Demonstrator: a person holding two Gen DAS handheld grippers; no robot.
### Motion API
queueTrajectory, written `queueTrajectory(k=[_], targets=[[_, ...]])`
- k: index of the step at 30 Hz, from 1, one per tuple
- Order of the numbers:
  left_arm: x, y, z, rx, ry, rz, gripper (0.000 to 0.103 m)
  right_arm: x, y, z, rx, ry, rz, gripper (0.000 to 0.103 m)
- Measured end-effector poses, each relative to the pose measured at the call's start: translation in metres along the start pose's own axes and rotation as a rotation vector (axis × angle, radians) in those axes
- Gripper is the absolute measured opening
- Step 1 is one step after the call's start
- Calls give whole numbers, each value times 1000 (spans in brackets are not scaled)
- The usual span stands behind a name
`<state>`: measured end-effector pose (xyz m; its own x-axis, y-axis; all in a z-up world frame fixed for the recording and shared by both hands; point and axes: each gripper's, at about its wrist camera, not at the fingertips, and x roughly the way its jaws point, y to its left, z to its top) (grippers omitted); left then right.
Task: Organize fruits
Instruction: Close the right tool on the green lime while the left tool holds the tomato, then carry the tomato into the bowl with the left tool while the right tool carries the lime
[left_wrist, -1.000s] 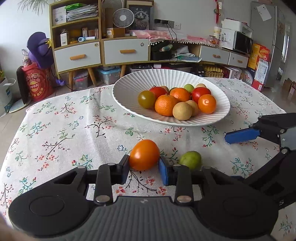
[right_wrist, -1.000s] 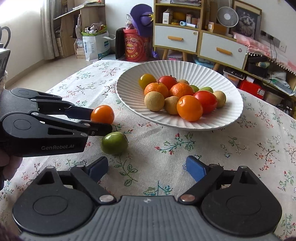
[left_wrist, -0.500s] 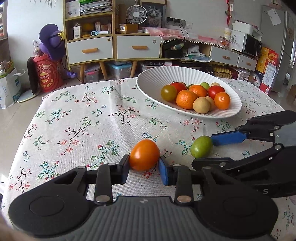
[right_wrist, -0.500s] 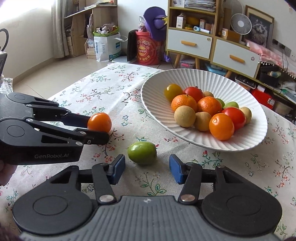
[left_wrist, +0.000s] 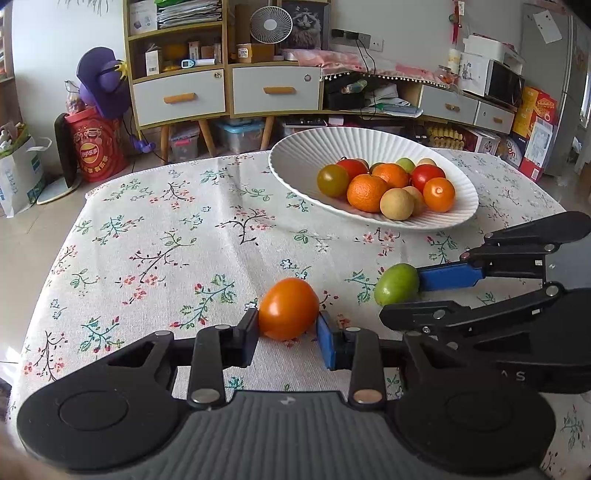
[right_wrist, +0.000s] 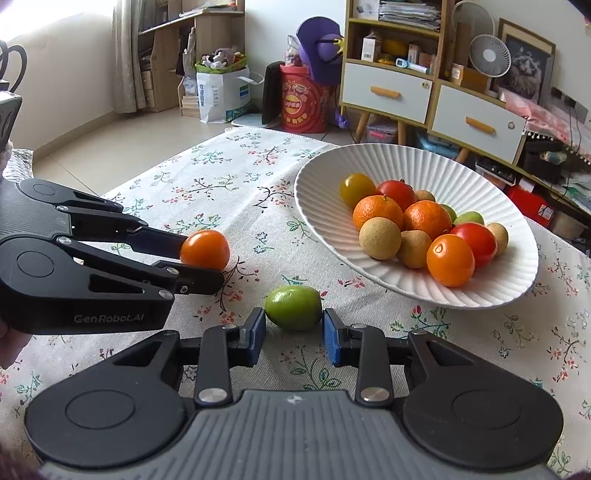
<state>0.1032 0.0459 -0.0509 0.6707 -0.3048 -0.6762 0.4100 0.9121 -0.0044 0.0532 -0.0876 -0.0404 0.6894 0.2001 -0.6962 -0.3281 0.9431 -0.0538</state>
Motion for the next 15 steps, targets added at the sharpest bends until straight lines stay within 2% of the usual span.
queueTrajectory(k=[7,12,15], targets=[[-4,0,2,-19,-2,0,25,-9,-2,-1,-1,-14,9,29],[-10,-2,7,-24,-13,-5,20,-16,-4,1,1,-26,22,22],[-12,-5,10,-18,-17,-7,18,-18,-7,2,5,-24,30,22]])
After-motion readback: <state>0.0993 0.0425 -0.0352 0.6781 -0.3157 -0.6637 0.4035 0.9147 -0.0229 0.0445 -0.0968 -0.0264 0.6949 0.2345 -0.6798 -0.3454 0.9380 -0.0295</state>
